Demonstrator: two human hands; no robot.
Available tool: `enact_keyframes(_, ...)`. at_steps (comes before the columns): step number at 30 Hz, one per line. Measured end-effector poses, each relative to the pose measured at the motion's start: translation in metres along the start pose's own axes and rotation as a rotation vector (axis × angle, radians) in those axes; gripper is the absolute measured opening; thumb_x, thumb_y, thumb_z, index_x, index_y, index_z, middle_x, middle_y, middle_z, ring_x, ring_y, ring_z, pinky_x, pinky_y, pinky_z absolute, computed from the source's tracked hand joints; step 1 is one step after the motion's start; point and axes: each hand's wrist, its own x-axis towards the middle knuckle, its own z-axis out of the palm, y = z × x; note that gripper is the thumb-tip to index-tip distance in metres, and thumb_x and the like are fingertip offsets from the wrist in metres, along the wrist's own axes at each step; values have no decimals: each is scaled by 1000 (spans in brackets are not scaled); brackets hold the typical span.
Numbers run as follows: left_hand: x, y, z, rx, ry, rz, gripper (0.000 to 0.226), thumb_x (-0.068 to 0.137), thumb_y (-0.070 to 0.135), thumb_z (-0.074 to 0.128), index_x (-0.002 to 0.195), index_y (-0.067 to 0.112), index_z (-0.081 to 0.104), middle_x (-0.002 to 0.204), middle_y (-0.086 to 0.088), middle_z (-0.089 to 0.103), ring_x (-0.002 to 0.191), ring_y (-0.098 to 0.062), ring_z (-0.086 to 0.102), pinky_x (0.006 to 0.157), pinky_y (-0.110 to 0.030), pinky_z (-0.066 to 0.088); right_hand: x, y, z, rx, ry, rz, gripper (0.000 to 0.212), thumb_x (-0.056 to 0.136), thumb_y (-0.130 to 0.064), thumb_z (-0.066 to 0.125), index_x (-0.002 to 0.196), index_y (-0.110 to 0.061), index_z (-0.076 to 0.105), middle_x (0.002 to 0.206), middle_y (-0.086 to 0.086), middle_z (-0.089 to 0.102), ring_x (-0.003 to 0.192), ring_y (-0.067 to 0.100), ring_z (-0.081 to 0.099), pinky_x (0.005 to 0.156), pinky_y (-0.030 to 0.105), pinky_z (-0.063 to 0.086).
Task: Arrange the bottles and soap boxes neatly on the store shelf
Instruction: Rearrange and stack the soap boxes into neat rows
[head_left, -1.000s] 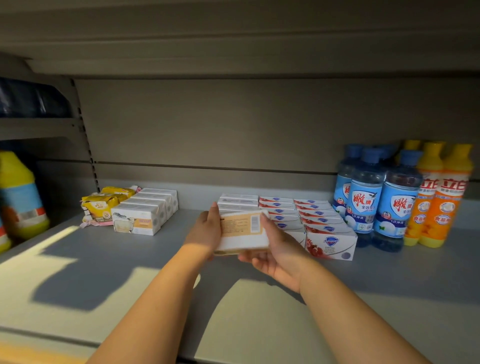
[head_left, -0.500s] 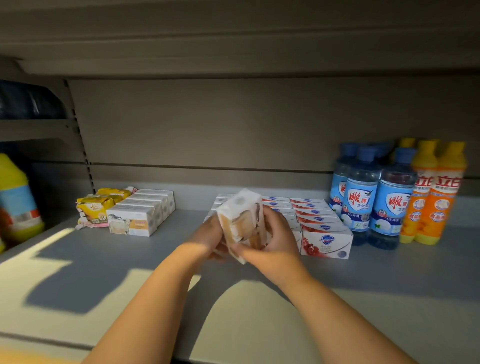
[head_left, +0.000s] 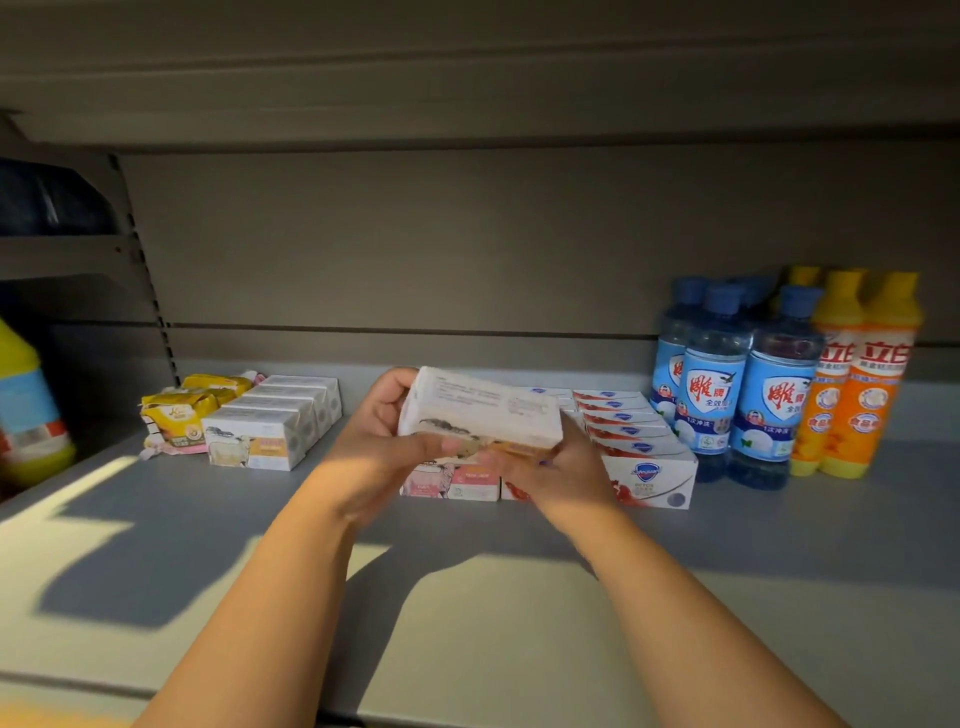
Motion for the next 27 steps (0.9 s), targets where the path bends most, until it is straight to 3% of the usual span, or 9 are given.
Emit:
enact_keyframes(3, -3, 4, -4, 88, -68, 55, 47, 58, -17, 69, 88, 18, 65, 101, -1, 70, 96, -15, 65, 78, -31, 56, -1, 5, 0, 62, -31, -44, 49, 65, 2, 80, 93, -34, 63, 87, -33, 66, 84, -10, 62, 67, 8, 49)
enact_keyframes(7, 3, -4, -5, 717, 184, 240, 60, 63, -9, 79, 95, 41, 69, 126, 9, 46, 118, 8, 44, 96, -9, 39, 2, 13, -5, -213, 157, -341, 65, 68, 7, 75, 100, -45, 56, 102, -31, 57, 98, -1, 57, 84, 12, 44)
enact_keyframes(10, 4, -11, -6, 828, 174, 299, 61, 65, -6, 80, 103, 37, 60, 135, 11, 35, 124, 17, 30, 94, 0, 30, 3, 21, -9, -289, 182, -409, 66, 64, 4, 77, 104, -44, 56, 103, -32, 54, 97, -6, 54, 84, 6, 41)
enact_keyframes(13, 2, -11, -9, 693, 99, 162, 55, 60, -4, 84, 99, 29, 63, 129, 13, 52, 115, 17, 46, 88, -8, 43, -1, 16, -4, -136, 107, -189, 48, 61, -11, 84, 87, -45, 62, 87, -31, 66, 83, -11, 60, 70, 7, 45)
enact_keyframes(15, 1, -12, -7, 502, 128, 36, 42, 59, 9, 84, 93, 26, 65, 94, 12, 72, 84, 5, 65, 68, -11, 50, -6, 14, 2, 42, 13, 8, 25, 65, -27, 82, 81, -40, 67, 77, -19, 70, 61, -1, 63, 57, 14, 49)
enact_keyframes(18, 4, -13, -7, 338, 238, -2, 17, 62, 20, 74, 75, 15, 66, 68, 3, 70, 62, -10, 64, 57, -18, 50, -11, 11, 16, 168, -86, 246, 8, 84, -32, 68, 89, -27, 64, 73, -3, 68, 48, 10, 57, 46, 23, 50)
enact_keyframes(20, 7, -11, -17, 323, 319, -37, 21, 60, 25, 77, 74, 13, 67, 69, -1, 69, 62, -14, 63, 59, -22, 50, -12, 12, 25, 135, -167, 350, 15, 88, -29, 63, 102, -24, 60, 80, -3, 65, 56, 10, 60, 55, 23, 53)
enact_keyframes(24, 11, -12, -54, 196, 710, -119, 24, 69, 30, 83, 78, 12, 68, 81, -5, 72, 72, -17, 67, 68, -28, 56, -16, 26, 26, -270, -347, 285, 40, 86, -26, 66, 123, -28, 52, 108, -5, 58, 86, 0, 54, 64, 3, 41)
enact_keyframes(27, 11, -21, -75, 91, 931, -107, 25, 77, 33, 77, 81, 11, 66, 81, -2, 70, 70, -11, 67, 56, -22, 55, -16, 37, 22, -608, -542, 184, 50, 85, -40, 62, 133, -32, 46, 135, -9, 44, 118, 6, 43, 93, 13, 33)
